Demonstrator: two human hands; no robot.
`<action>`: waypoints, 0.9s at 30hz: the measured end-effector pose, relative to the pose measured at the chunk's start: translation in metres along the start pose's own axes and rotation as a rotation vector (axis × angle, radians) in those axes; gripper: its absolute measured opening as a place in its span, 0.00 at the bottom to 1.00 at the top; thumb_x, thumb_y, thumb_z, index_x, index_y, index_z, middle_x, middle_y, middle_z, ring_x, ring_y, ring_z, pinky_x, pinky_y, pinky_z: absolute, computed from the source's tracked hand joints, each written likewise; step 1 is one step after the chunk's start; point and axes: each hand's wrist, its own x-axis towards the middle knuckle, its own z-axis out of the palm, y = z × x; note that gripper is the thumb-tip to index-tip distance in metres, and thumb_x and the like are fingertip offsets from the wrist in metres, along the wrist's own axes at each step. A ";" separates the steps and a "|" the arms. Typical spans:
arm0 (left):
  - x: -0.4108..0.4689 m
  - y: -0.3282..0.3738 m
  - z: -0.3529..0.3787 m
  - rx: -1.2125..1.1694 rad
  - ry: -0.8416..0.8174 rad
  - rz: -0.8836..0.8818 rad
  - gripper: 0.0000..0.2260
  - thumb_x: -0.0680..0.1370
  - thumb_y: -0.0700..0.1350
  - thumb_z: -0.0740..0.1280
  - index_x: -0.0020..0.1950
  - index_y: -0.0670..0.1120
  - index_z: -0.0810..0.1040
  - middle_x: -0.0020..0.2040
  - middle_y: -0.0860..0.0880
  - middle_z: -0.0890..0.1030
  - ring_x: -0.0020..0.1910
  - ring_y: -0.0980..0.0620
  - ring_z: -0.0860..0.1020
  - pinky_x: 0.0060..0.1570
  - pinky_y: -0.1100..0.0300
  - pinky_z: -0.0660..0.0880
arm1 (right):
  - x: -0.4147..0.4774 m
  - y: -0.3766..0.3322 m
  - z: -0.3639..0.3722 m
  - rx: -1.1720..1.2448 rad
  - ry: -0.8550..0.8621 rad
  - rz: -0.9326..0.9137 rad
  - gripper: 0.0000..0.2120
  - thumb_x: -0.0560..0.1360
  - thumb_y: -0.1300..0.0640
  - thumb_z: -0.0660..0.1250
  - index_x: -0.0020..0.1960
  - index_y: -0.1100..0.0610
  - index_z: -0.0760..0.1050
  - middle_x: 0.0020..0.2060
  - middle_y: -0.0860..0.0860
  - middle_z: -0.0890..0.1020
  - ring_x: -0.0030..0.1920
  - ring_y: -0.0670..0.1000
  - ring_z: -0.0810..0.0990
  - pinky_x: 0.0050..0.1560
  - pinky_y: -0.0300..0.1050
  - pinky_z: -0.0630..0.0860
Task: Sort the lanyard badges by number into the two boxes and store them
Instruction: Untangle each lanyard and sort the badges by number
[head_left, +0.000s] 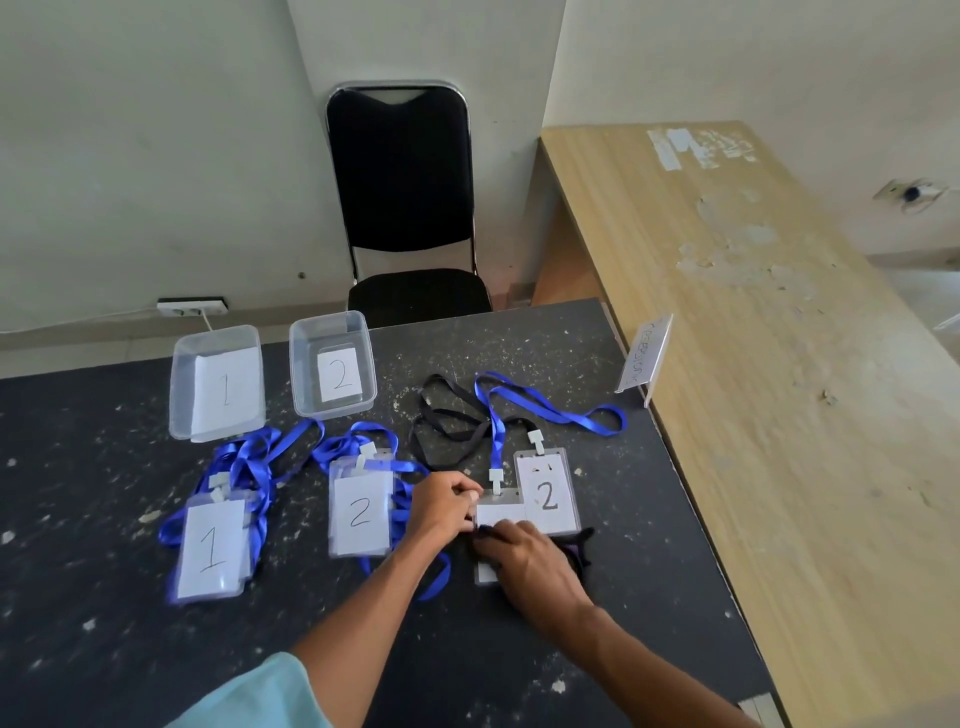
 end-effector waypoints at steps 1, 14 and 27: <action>-0.001 0.000 0.000 -0.003 -0.002 0.000 0.05 0.79 0.37 0.68 0.49 0.43 0.84 0.41 0.46 0.82 0.41 0.52 0.82 0.39 0.58 0.83 | -0.007 -0.001 -0.003 0.001 -0.058 -0.038 0.16 0.75 0.61 0.63 0.60 0.49 0.78 0.52 0.50 0.78 0.48 0.55 0.77 0.50 0.51 0.78; 0.001 0.001 -0.002 -0.004 -0.030 -0.009 0.06 0.79 0.36 0.68 0.49 0.44 0.84 0.44 0.45 0.83 0.44 0.50 0.82 0.39 0.58 0.83 | 0.028 0.000 -0.014 0.131 0.076 0.388 0.16 0.79 0.62 0.60 0.64 0.52 0.75 0.57 0.50 0.76 0.54 0.54 0.75 0.53 0.49 0.77; 0.004 0.002 -0.005 0.016 -0.046 -0.025 0.09 0.80 0.35 0.65 0.50 0.41 0.85 0.44 0.44 0.84 0.44 0.48 0.83 0.43 0.50 0.84 | 0.032 0.003 -0.006 0.212 0.013 0.171 0.18 0.74 0.63 0.62 0.60 0.50 0.79 0.48 0.52 0.78 0.48 0.55 0.77 0.51 0.47 0.76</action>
